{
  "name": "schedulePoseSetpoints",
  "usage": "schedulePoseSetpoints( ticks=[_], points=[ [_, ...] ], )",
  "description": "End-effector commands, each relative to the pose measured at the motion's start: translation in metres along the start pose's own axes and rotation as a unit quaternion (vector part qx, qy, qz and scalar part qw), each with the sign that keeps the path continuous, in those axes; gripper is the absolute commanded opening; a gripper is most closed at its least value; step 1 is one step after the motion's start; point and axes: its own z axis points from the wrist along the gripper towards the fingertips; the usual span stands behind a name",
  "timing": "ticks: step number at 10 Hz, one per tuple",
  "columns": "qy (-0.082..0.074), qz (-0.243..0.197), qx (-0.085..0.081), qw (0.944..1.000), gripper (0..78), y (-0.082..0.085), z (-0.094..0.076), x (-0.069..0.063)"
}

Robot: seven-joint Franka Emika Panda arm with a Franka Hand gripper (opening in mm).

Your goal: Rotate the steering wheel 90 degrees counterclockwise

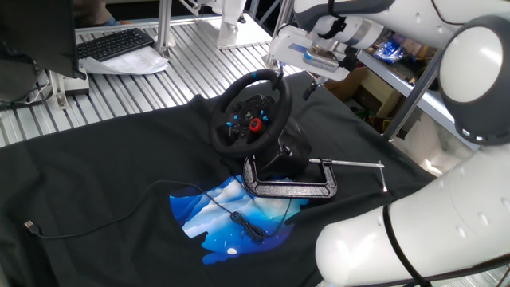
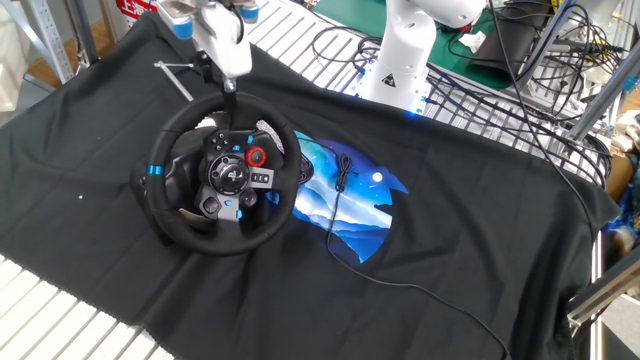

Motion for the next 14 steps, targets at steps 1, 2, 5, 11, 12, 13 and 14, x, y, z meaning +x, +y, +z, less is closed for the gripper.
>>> schedulePoseSetpoints(
  ticks=[1, 2, 5, 11, 12, 13, 14],
  points=[
    [-0.046, 0.036, -0.021, 0.9981, 77.5, -0.006, -0.002, 0.011],
    [-0.052, 0.048, -0.025, 0.9972, 77.5, -0.006, -0.002, 0.013],
    [-0.063, 0.068, -0.023, 0.9954, 77.5, -0.002, -0.003, 0.018],
    [-0.091, 0.091, -0.037, 0.9910, 77.5, 0.003, 0.007, 0.026],
    [-0.093, 0.092, -0.037, 0.9907, 77.5, 0.003, 0.008, 0.026],
    [-0.094, 0.095, -0.039, 0.9903, 77.5, 0.004, 0.009, 0.027],
    [-0.095, 0.101, -0.040, 0.9895, 77.5, 0.005, 0.010, 0.029]
  ],
)
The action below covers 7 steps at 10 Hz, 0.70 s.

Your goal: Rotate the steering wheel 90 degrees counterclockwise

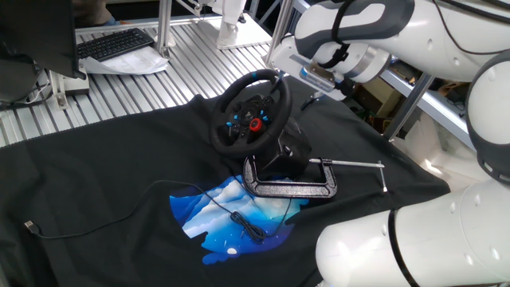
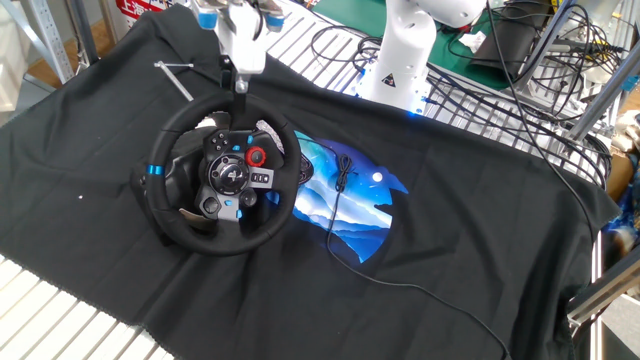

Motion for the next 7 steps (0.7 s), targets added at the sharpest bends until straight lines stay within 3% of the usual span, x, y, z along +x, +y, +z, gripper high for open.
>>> schedulePoseSetpoints(
  ticks=[1, 7],
  points=[
    [-0.008, 0.015, -0.006, 0.9998, 77.5, 0.0029, 0.0016, 0.0057],
    [-0.036, 0.022, -0.016, 0.9990, 77.5, 0.0028, 0.0105, 0.0109]
  ],
)
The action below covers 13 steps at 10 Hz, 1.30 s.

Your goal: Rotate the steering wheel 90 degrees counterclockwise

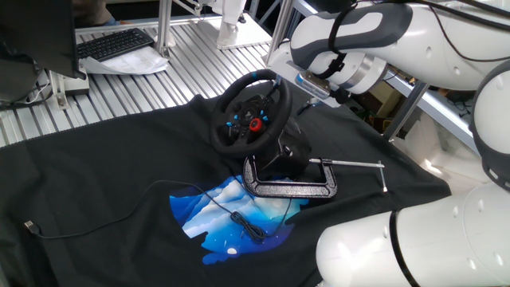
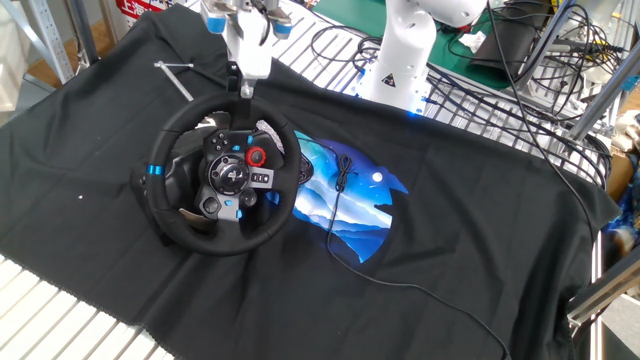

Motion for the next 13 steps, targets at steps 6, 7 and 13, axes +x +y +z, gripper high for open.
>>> schedulePoseSetpoints(
  ticks=[6, 7, 13],
  points=[
    [-0.030, 0.005, -0.009, 0.9995, 77.5, -0.002, 0.012, 0.011],
    [-0.032, 0.005, -0.010, 0.9994, 77.5, -0.001, 0.013, 0.013],
    [-0.038, -0.004, -0.013, 0.9992, 77.5, -0.005, 0.023, 0.015]
  ],
)
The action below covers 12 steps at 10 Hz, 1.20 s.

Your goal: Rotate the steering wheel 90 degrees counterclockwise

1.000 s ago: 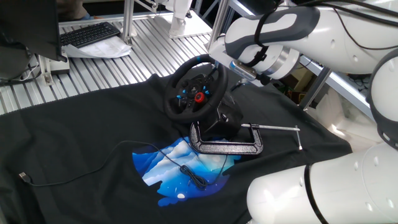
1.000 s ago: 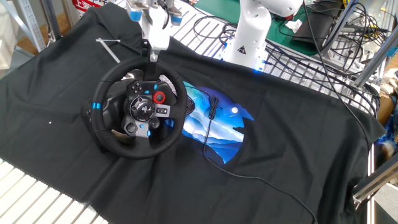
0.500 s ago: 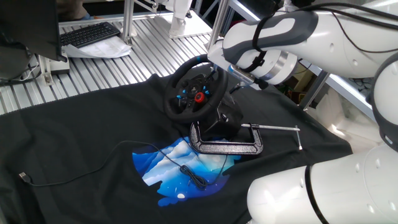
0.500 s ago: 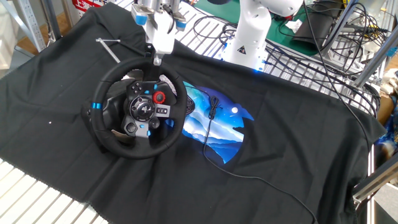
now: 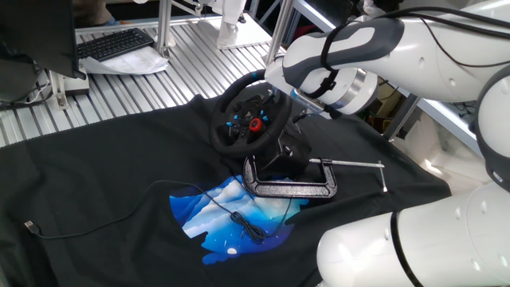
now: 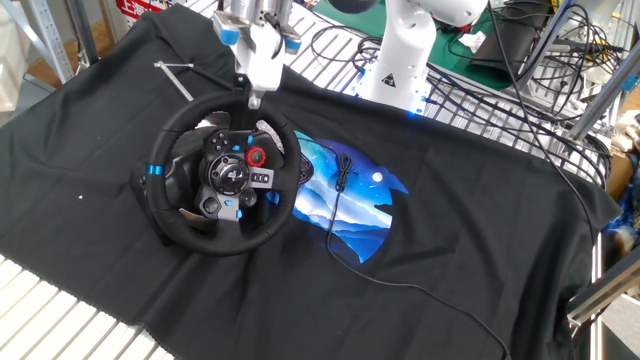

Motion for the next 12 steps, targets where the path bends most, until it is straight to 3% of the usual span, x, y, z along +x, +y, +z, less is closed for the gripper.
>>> schedulePoseSetpoints(
  ticks=[1, 2, 12],
  points=[
    [-0.003, -0.001, -0.002, 1.0000, 77.5, -0.0005, 0.0011, -0.0004],
    [-0.003, -0.001, -0.002, 1.0000, 1.1, -0.0005, 0.0011, -0.0004],
    [-0.003, -0.001, -0.002, 1.0000, 1.1, -0.0005, 0.0011, -0.0004]
  ],
)
